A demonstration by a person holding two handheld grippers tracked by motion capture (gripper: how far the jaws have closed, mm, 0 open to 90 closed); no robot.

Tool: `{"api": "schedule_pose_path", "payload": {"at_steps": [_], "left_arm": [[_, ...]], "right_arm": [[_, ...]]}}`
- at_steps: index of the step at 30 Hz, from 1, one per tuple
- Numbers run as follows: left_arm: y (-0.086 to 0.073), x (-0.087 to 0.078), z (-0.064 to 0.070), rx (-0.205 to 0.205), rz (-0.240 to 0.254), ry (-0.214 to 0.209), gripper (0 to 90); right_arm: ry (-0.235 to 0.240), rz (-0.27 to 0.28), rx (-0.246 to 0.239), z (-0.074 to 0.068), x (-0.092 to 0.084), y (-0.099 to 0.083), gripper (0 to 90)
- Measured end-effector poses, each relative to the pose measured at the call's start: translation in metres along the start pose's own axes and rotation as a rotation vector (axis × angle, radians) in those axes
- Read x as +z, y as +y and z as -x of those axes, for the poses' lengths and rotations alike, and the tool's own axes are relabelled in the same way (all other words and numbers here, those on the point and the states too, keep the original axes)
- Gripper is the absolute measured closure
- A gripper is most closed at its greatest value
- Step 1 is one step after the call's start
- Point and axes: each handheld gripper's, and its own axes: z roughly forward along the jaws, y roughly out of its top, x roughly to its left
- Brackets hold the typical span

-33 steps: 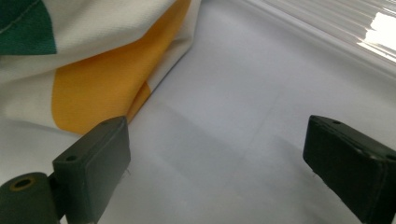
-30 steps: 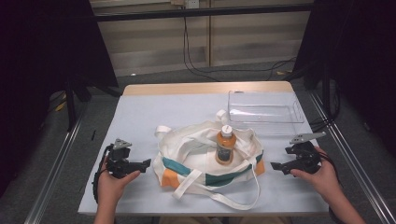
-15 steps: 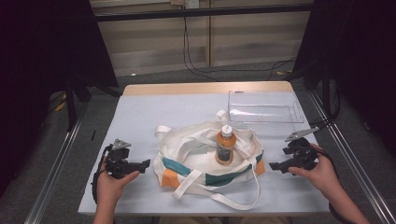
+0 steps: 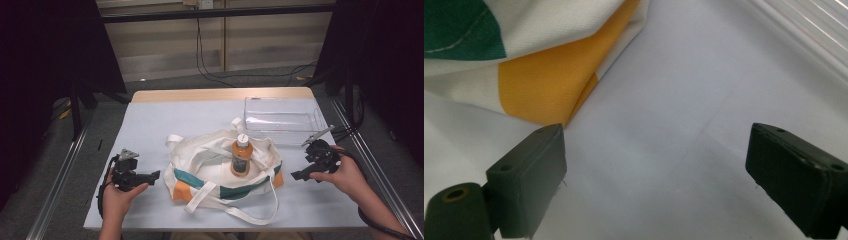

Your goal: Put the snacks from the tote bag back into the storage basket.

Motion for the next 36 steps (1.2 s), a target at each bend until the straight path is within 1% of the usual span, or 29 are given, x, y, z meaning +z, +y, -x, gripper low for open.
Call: {"api": "schedule_pose_path", "payload": {"at_steps": [1,2,4,6,8,9,10,11,12,15,19,20,22,26,28,31,32,34,36], "left_arm": [[0.0,0.0,-0.001,0.006,-0.004,-0.002,5.8],[0.0,0.0,-0.001,0.006,-0.003,-0.002,5.8],[0.0,-0.001,-0.001,0.005,-0.003,-0.003,5.8],[0.0,-0.001,-0.001,0.004,-0.002,-0.003,5.8],[0.0,-0.001,-0.001,0.004,-0.004,-0.003,5.8],[0.0,-0.001,-0.001,0.003,-0.001,0.002,5.8],[-0.001,-0.001,-0.002,0.002,0.001,-0.003,5.8],[-0.001,-0.001,-0.001,-0.005,0.007,-0.001,5.8],[-0.001,-0.001,-0.001,-0.007,0.007,-0.002,5.8],[-0.001,-0.001,-0.001,-0.009,0.007,-0.003,5.8],[0.0,-0.002,-0.002,-0.008,0.007,-0.005,5.8],[0.0,-0.002,-0.001,-0.009,0.007,-0.005,5.8],[-0.001,-0.001,-0.001,-0.01,0.007,-0.003,5.8],[-0.001,-0.001,-0.002,-0.009,0.007,-0.006,5.8],[-0.001,-0.001,-0.002,-0.007,0.005,-0.007,5.8],[0.0,-0.002,-0.001,-0.008,0.006,-0.009,5.8],[0.0,-0.002,-0.001,-0.005,0.006,-0.007,5.8],[-0.001,-0.001,-0.001,-0.009,0.007,-0.007,5.8],[-0.001,-0.001,-0.001,-0.01,0.006,-0.008,5.8]], "right_arm": [[-0.001,-0.004,-0.014,0.0,-0.001,0.002,9.0],[-0.001,-0.015,-0.012,-0.001,-0.003,0.004,9.0],[-0.003,-0.036,-0.03,-0.002,-0.006,0.009,9.0],[-0.002,-0.041,-0.027,-0.003,-0.008,0.01,9.0],[-0.007,-0.054,-0.037,-0.004,-0.012,0.015,9.0],[-0.007,-0.054,-0.037,-0.004,-0.012,0.015,9.0],[-0.004,-0.052,-0.044,-0.004,-0.014,0.017,9.0],[-0.004,-0.053,-0.042,-0.005,-0.015,0.019,9.1],[-0.004,-0.056,-0.052,-0.006,-0.018,0.022,9.4],[0.0,-0.064,-0.06,-0.007,-0.021,0.026,9.9],[-0.004,-0.074,-0.088,-0.01,-0.026,0.032,9.9],[-0.003,-0.078,-0.084,-0.011,-0.027,0.033,10.0],[-0.001,-0.078,-0.093,-0.012,-0.029,0.036,10.0],[0.004,-0.094,-0.104,-0.014,-0.033,0.041,10.0],[0.0,-0.107,-0.102,-0.016,-0.035,0.044,10.2],[0.006,-0.107,-0.111,-0.016,-0.038,0.047,10.4],[0.008,-0.111,-0.123,-0.017,-0.04,0.05,10.3],[0.007,-0.118,-0.117,-0.018,-0.04,0.051,10.3],[0.011,-0.119,-0.128,-0.02,-0.041,0.054,10.3]]}}
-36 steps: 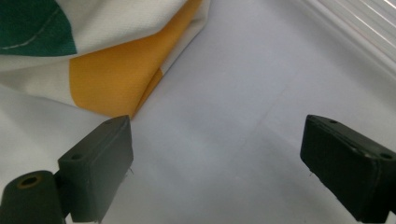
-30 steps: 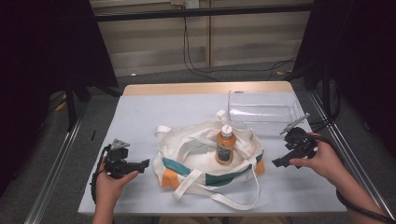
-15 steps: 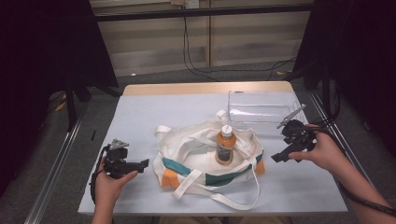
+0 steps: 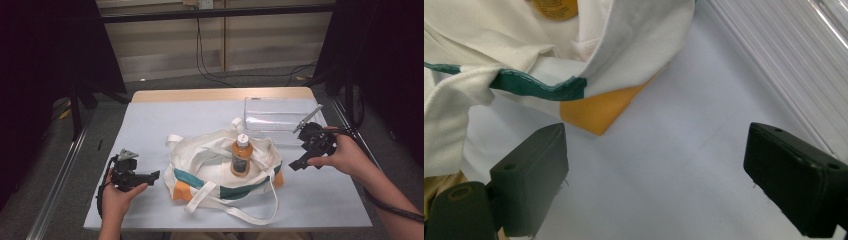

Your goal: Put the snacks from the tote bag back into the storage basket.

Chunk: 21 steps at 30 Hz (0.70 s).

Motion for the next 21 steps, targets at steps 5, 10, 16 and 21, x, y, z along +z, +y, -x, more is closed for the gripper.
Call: {"api": "schedule_pose_path", "payload": {"at_steps": [5,10,16,21], "left_arm": [[0.0,0.0,-0.001,0.0,-0.001,0.001,5.8],[0.0,-0.001,-0.001,0.0,-0.002,0.003,5.8],[0.0,-0.001,-0.001,-0.008,0.001,-0.001,5.8],[0.0,0.0,-0.002,0.001,-0.007,0.0,5.9]], "right_arm": [[0.009,-0.003,-0.011,-0.005,-0.004,0.008,10.4],[0.022,-0.012,-0.028,-0.008,-0.004,0.015,10.3],[0.023,-0.016,-0.048,-0.014,-0.007,0.025,10.3],[0.026,-0.01,-0.059,-0.018,-0.01,0.034,10.4]]}}
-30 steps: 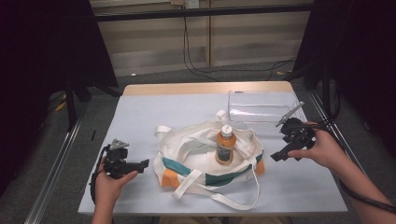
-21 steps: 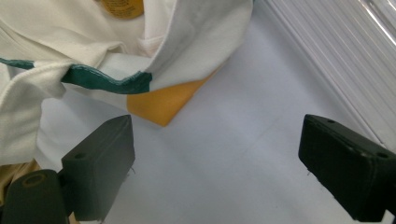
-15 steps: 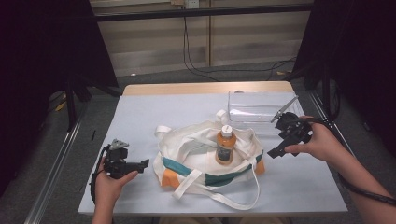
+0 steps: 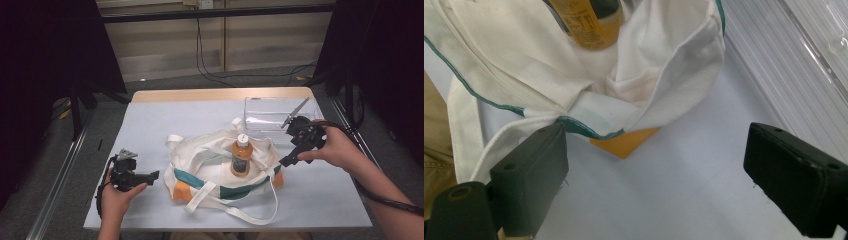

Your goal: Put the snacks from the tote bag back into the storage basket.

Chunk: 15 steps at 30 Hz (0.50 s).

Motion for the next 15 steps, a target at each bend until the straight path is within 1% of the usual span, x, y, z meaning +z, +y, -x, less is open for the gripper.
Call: {"api": "schedule_pose_path", "payload": {"at_steps": [2,3,5,7,9,11,12,15], "left_arm": [[0.0,0.0,0.001,-0.007,0.001,-0.008,5.9],[0.0,0.0,0.001,-0.002,0.002,-0.005,5.9],[0.001,0.0,0.001,-0.001,0.002,-0.012,5.8],[0.001,-0.001,0.001,-0.004,0.004,-0.009,5.8],[0.001,-0.001,0.001,-0.008,0.005,-0.02,5.8],[0.001,-0.001,0.001,-0.007,0.007,-0.016,5.8],[0.001,-0.002,0.0,0.001,0.001,-0.017,5.8],[0.001,-0.001,0.001,0.001,-0.001,-0.014,5.8]], "right_arm": [[-0.001,0.001,-0.01,0.0,-0.001,0.003,10.3],[-0.004,-0.002,-0.014,-0.001,-0.001,0.005,10.4],[-0.002,-0.002,-0.013,-0.003,-0.002,0.008,10.4],[-0.001,0.001,-0.028,-0.004,-0.002,0.011,10.4],[-0.003,-0.001,-0.034,-0.006,-0.002,0.014,10.4],[0.001,0.001,-0.044,-0.008,-0.002,0.018,10.4],[0.002,-0.004,-0.046,-0.009,-0.002,0.019,10.4],[0.006,-0.005,-0.048,-0.011,-0.001,0.024,10.4]]}}
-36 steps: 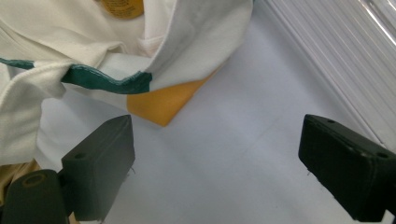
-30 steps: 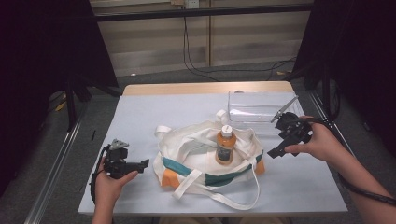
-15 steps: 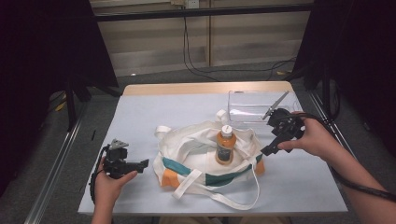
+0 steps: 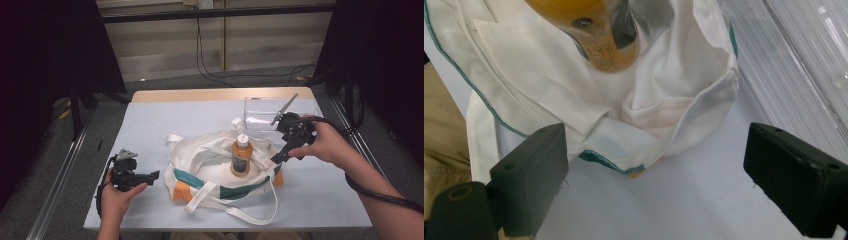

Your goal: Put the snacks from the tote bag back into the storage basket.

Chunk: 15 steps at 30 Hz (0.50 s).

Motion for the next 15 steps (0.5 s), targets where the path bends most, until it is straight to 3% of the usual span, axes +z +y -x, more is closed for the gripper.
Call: {"api": "schedule_pose_path", "payload": {"at_steps": [15], "left_arm": [[0.0,-0.001,-0.001,0.001,0.002,0.002,5.8]], "right_arm": [[0.009,-0.005,-0.035,-0.007,0.01,0.019,10.4]]}}
